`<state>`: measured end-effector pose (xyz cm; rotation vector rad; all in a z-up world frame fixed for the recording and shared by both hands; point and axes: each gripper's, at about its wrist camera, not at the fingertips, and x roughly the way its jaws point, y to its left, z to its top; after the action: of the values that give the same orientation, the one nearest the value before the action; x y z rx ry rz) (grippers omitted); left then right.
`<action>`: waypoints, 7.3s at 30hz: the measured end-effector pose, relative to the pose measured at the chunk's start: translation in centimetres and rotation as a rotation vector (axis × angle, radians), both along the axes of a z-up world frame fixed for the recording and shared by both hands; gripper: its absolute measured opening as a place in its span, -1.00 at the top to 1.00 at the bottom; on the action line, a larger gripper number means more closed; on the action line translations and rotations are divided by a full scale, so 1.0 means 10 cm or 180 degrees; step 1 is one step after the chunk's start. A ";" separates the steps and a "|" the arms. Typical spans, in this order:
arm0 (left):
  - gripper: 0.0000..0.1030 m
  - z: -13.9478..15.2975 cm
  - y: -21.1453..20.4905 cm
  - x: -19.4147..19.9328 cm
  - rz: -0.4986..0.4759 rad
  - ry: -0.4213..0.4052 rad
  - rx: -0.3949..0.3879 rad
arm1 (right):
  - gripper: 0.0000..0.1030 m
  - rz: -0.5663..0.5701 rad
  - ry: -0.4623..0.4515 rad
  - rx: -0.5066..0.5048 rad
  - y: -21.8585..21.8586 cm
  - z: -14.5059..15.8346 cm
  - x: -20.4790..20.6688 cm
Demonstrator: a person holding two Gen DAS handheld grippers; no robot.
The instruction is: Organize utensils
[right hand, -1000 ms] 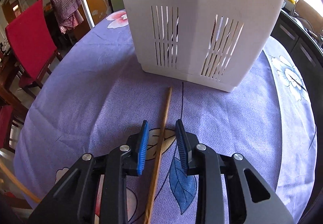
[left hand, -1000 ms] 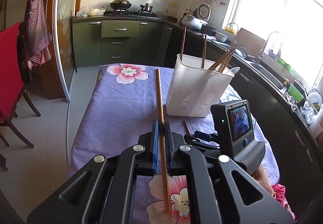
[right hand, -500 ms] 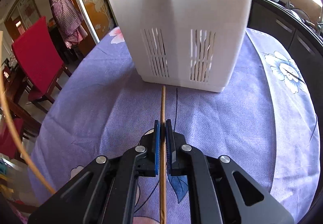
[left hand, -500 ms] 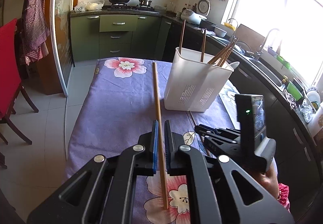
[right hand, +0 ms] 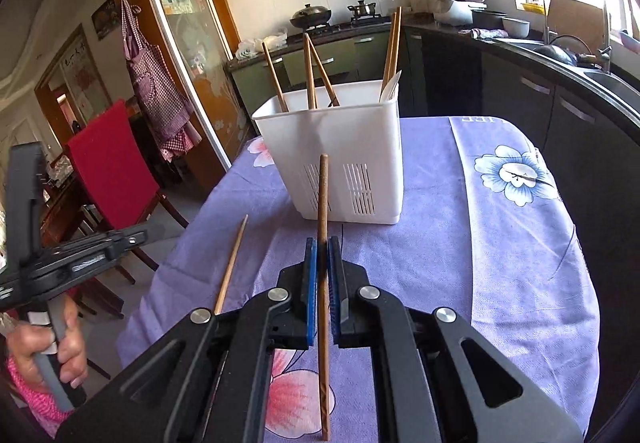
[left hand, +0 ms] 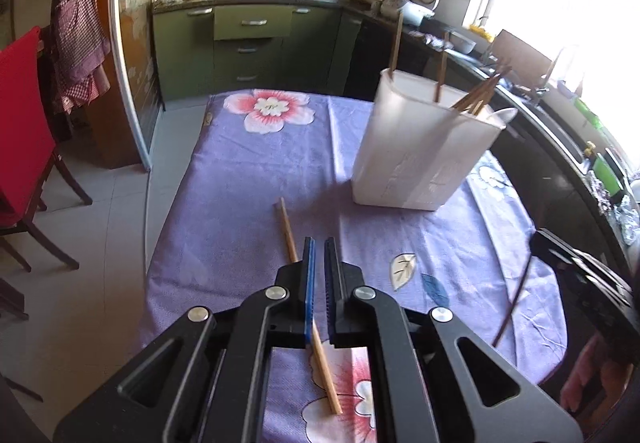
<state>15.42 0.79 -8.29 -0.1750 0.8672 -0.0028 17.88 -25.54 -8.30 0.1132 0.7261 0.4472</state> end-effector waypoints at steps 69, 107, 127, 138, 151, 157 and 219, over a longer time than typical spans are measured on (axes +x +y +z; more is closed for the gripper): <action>0.90 0.60 -0.24 -0.67 -0.0181 -0.0789 0.0317 | 0.88 0.0043 -0.0221 0.0208 -0.34 0.29 -0.48; 0.90 2.07 -0.69 0.93 -0.0477 -0.1701 0.0292 | 0.88 -0.0172 -0.1127 0.0245 -0.27 2.04 1.13; 0.16 0.94 -0.72 1.40 -0.0557 -0.0866 0.0372 | 0.64 0.0001 -0.0278 -0.0018 0.12 0.71 1.66; -0.24 1.18 -0.50 0.49 -0.0398 -0.1201 0.0260 | 0.45 -0.0205 -0.0698 0.0066 -0.27 0.97 0.51; -0.86 0.66 -0.55 -0.96 -0.0292 -0.1300 0.0344 | -0.80 -0.0404 -0.0897 -0.0010 -0.69 0.32 -1.28; -0.86 0.71 -0.45 -1.41 -0.0129 -0.1436 0.0372 | -0.91 -0.0674 -0.1393 0.0103 -0.79 0.40 -1.89; -0.86 0.95 -0.50 -2.08 -0.0104 -0.1649 0.0492 | -0.91 -0.0714 -0.1581 -0.0198 -0.52 0.67 -2.34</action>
<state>-5.36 -4.22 1.19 -0.0108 0.3507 -0.0112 -5.49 -30.70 -1.56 0.0214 0.2339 0.2222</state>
